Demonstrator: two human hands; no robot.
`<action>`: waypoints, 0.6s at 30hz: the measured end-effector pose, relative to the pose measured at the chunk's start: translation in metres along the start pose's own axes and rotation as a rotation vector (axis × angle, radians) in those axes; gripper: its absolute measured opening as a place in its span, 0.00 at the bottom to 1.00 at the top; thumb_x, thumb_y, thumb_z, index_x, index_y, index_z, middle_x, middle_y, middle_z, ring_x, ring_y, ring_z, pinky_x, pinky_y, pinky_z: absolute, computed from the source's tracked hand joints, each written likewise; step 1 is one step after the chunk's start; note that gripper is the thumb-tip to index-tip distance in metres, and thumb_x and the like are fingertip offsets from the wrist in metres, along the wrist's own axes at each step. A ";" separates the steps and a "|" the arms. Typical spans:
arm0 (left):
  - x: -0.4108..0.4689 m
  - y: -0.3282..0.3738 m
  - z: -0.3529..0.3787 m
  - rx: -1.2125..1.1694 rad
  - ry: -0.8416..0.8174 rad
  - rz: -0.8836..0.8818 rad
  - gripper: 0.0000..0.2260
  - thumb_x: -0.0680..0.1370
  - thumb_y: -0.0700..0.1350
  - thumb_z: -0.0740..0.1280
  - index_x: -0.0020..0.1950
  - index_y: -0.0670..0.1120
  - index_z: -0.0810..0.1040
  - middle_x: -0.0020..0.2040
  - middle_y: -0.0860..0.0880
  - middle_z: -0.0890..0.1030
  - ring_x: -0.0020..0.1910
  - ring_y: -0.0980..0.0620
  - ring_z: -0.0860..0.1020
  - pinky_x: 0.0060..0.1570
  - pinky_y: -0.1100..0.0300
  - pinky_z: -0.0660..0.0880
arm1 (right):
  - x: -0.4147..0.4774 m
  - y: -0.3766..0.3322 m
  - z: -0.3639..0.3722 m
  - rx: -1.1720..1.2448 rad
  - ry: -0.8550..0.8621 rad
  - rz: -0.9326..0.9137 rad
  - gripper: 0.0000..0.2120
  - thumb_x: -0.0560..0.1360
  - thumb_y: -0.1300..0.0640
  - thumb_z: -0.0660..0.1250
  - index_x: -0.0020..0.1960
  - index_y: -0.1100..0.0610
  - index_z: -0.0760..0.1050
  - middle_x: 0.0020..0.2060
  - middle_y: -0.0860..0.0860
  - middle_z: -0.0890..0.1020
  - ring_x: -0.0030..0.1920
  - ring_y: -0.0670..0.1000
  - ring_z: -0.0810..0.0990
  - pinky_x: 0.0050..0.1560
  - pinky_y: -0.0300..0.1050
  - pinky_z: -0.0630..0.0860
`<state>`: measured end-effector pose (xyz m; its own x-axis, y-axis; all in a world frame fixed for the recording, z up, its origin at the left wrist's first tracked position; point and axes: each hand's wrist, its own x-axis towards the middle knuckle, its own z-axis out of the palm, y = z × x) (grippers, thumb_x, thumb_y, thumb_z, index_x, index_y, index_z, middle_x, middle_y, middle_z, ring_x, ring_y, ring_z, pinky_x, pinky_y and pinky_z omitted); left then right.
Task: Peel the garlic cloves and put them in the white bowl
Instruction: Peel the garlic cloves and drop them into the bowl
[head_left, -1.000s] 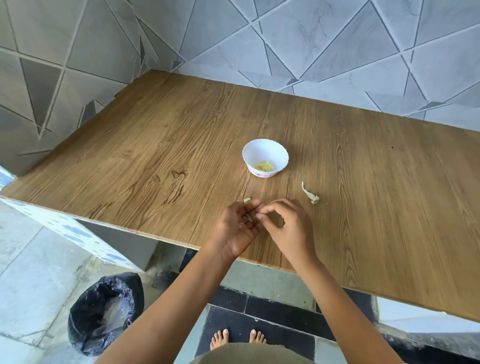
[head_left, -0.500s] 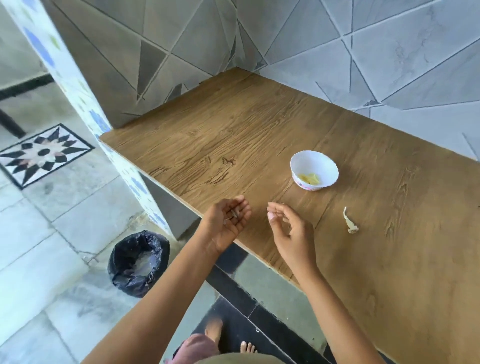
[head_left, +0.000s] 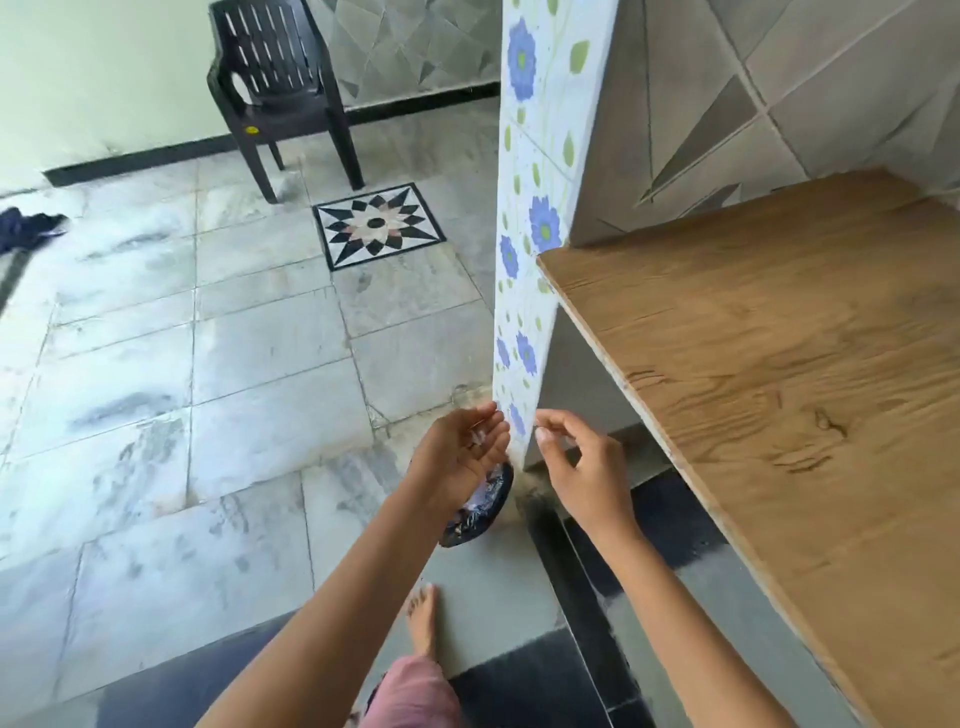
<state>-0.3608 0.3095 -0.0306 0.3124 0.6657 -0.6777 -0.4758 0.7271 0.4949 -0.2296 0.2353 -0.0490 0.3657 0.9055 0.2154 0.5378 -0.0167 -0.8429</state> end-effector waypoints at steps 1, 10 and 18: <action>0.013 0.013 -0.010 0.007 0.018 -0.005 0.08 0.78 0.36 0.60 0.43 0.37 0.78 0.33 0.44 0.81 0.30 0.51 0.80 0.37 0.61 0.80 | 0.011 0.003 0.019 -0.009 -0.014 0.036 0.08 0.75 0.62 0.67 0.53 0.60 0.81 0.47 0.50 0.84 0.47 0.46 0.80 0.50 0.38 0.75; 0.195 0.067 -0.097 0.187 0.272 -0.142 0.07 0.78 0.36 0.60 0.44 0.38 0.77 0.35 0.45 0.78 0.33 0.51 0.77 0.35 0.64 0.78 | 0.089 0.117 0.189 -0.029 -0.228 0.552 0.10 0.77 0.60 0.64 0.56 0.58 0.79 0.52 0.51 0.83 0.53 0.49 0.80 0.53 0.41 0.74; 0.451 -0.036 -0.225 0.442 0.455 -0.315 0.08 0.78 0.36 0.62 0.40 0.41 0.76 0.35 0.45 0.74 0.32 0.53 0.73 0.36 0.64 0.74 | 0.096 0.331 0.321 -0.173 -0.376 0.771 0.10 0.77 0.58 0.63 0.55 0.56 0.79 0.50 0.52 0.83 0.52 0.51 0.80 0.54 0.47 0.76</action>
<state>-0.3877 0.5457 -0.4758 -0.0402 0.3467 -0.9371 -0.0112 0.9377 0.3473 -0.2598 0.4525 -0.4657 0.4167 0.6949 -0.5861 0.3628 -0.7183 -0.5937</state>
